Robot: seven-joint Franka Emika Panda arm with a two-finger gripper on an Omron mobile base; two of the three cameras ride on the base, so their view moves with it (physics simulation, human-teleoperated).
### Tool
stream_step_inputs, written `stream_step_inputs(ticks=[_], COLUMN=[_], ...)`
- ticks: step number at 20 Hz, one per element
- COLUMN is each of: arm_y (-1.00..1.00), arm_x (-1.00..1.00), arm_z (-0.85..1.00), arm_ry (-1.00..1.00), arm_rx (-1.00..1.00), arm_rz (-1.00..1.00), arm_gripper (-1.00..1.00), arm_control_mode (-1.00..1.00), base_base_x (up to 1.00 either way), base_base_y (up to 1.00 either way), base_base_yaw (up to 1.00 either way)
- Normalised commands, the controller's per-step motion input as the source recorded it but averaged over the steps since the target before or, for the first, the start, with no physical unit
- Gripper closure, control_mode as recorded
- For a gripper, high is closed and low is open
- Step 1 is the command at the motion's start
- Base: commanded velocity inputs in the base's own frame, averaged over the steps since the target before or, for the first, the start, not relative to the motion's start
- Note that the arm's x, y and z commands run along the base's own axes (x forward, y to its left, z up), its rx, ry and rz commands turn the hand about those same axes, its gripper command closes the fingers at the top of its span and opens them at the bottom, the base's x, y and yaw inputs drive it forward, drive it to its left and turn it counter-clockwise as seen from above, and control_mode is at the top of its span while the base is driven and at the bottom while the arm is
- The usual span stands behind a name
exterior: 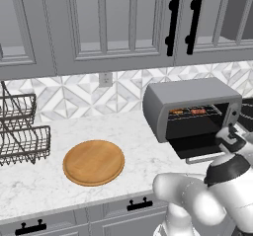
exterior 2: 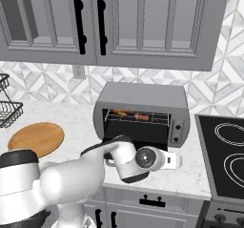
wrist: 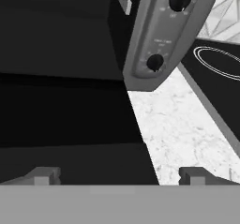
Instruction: Pick up the kebab skewer and baguette bread, and place them inside the toaster oven. Close the toaster oven door and start by setting the timer.
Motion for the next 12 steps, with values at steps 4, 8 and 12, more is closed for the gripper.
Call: stream_step_inputs(ticks=[4, 8, 12], arm_y=[0.0, 0.0, 0.0], arm_x=[-0.13, -0.12, -0.03], arm_z=[-0.91, -1.0, -0.81], arm_ry=[0.0, 0.0, -0.02], arm_rx=[0.04, 0.0, 0.0], arm_rz=[0.11, 0.1, 0.07], arm_gripper=[-1.0, -1.0, -1.0], arm_control_mode=[-1.0, -1.0, -1.0], base_base_x=[0.0, 0.0, 0.0], base_base_y=[0.0, 0.0, 0.0], base_base_yaw=[0.0, 0.0, 0.0])
